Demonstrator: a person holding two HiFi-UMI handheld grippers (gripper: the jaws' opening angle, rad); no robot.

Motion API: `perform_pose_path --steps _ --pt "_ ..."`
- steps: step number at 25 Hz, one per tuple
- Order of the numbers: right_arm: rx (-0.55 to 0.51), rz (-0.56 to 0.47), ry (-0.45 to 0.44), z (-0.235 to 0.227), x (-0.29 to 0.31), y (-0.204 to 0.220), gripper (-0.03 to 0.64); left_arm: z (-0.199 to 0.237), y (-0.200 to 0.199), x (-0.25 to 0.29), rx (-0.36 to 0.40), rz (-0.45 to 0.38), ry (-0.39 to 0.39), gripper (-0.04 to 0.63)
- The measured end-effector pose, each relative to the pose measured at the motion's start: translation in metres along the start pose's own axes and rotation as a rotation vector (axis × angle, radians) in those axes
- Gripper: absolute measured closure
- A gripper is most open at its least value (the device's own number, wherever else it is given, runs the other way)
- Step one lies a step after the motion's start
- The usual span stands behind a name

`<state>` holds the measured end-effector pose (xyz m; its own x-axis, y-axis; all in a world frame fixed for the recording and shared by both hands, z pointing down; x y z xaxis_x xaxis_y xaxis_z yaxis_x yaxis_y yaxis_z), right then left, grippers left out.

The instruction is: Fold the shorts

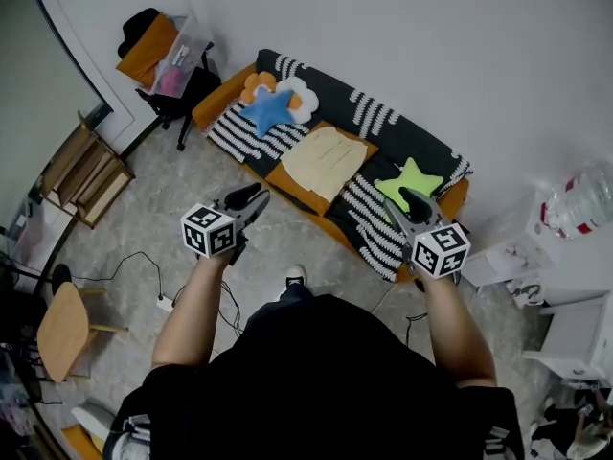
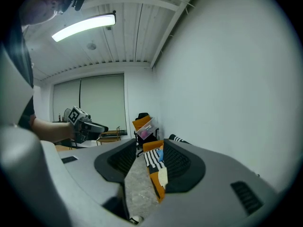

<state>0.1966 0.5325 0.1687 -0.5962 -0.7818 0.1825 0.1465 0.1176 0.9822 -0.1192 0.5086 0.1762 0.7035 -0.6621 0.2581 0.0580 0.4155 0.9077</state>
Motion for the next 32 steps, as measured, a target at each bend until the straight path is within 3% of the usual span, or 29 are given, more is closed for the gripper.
perform_pose_path --steps 5,13,32 --pt "-0.009 -0.005 -0.01 -0.002 0.005 -0.001 0.386 0.006 -0.003 0.005 -0.001 -0.013 0.0 0.422" --pt "-0.011 0.009 0.012 -0.018 0.029 -0.001 0.368 0.044 -0.016 0.017 -0.029 -0.062 -0.042 0.385" --pt "0.04 0.073 0.102 -0.083 0.091 0.014 0.368 0.117 -0.033 0.109 -0.049 0.026 0.023 0.37"
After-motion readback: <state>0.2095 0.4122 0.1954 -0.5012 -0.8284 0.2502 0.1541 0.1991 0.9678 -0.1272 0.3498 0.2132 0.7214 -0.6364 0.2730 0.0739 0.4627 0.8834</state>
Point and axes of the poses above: the fingertips, and each gripper's own axes: x forward along the fingers, z to its left, y out of its underside, the point moved 2 cm from there along -x, backward along the fingers, and after that the axes turned 9 degrees about -x, right-handed, at the moved point
